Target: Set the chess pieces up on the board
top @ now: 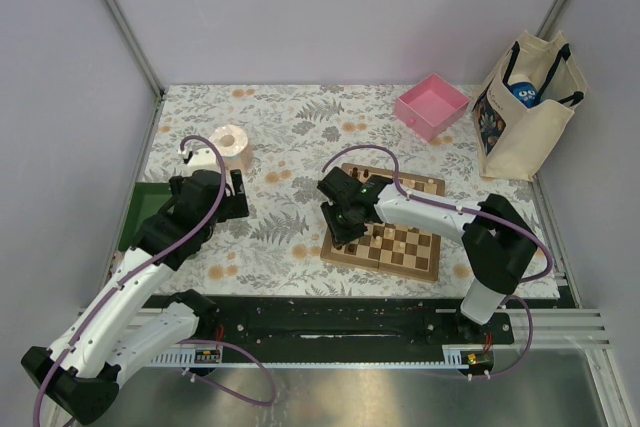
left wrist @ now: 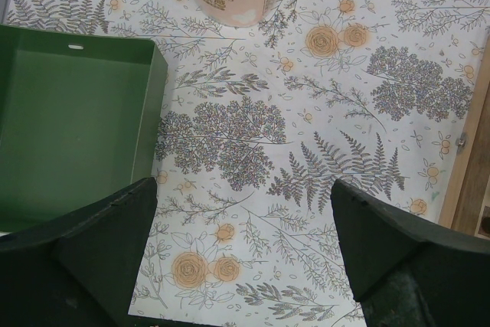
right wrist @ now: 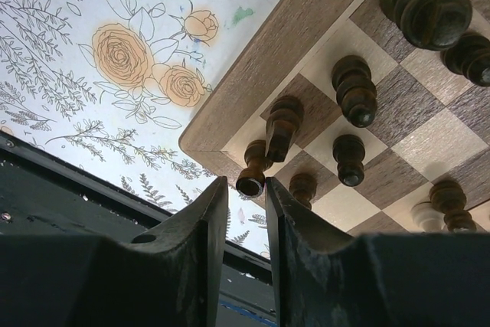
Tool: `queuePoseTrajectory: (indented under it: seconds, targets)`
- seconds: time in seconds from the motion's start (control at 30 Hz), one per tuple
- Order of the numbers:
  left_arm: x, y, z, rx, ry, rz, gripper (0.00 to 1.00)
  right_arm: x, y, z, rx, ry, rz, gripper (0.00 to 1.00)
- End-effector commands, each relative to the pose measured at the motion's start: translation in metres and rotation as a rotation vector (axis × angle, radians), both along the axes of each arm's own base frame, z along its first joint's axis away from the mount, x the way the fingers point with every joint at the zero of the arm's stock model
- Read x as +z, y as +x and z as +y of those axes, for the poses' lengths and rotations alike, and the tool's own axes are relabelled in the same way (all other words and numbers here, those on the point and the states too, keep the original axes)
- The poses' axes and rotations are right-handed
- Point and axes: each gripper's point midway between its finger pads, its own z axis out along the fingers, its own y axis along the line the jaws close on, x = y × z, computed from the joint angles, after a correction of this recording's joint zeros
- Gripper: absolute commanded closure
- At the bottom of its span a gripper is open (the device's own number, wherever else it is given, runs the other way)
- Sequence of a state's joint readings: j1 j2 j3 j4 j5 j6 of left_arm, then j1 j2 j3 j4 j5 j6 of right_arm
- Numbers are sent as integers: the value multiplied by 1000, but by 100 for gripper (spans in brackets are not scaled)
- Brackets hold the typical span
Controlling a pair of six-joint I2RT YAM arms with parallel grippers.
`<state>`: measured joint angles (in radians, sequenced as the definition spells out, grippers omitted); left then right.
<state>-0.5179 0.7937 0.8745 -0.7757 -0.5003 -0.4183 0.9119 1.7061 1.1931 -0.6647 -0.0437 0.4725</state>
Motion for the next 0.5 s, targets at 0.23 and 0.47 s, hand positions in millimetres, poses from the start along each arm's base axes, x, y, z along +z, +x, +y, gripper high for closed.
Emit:
queuePoseTrajectory:
  seconds: [0.23, 0.47]
  targets:
    - [2, 1, -2, -9, -13, -11, 1, 7, 6, 15, 5, 35, -27, 66]
    - [1, 1, -2, -10, -14, -8, 1, 7, 5, 15, 6, 38, -26, 66]
